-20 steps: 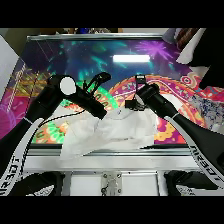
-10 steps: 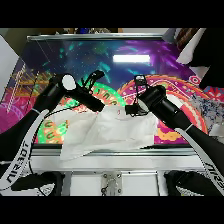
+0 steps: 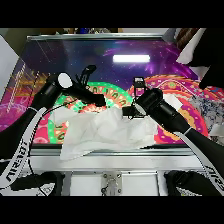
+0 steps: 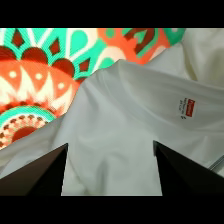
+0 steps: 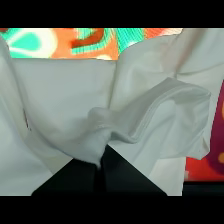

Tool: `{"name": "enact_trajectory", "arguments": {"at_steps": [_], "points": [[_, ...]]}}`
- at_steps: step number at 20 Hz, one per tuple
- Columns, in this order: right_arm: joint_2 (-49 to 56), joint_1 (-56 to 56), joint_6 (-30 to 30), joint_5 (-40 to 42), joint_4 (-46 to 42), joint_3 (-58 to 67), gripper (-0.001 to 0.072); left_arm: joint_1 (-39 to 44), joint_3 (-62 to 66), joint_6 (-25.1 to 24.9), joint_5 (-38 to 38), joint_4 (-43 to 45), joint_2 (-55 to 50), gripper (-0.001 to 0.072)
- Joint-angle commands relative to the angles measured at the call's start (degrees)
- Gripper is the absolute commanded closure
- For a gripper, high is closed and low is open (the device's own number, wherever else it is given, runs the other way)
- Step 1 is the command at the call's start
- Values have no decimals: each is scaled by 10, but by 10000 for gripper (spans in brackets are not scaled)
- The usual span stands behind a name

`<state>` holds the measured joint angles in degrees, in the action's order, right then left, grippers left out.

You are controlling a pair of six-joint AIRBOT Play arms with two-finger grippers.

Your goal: Fold the clothes and pants, and hang the long-sleeved shirts on hangers.

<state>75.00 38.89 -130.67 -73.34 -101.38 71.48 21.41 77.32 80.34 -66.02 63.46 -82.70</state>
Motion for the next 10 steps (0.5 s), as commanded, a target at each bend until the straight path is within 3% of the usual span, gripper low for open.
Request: {"name": "enact_trajectory", "arguments": {"at_steps": [1,5,10], "points": [[-4,1,-14,0,5,0,699,44,0,74,52,72,3,138],[-22,2,-14,0,10,0,699,96,0,91,101,91,-56,139],[-59,2,-14,0,10,0,699,104,0,106,155,89,-120,156]]}}
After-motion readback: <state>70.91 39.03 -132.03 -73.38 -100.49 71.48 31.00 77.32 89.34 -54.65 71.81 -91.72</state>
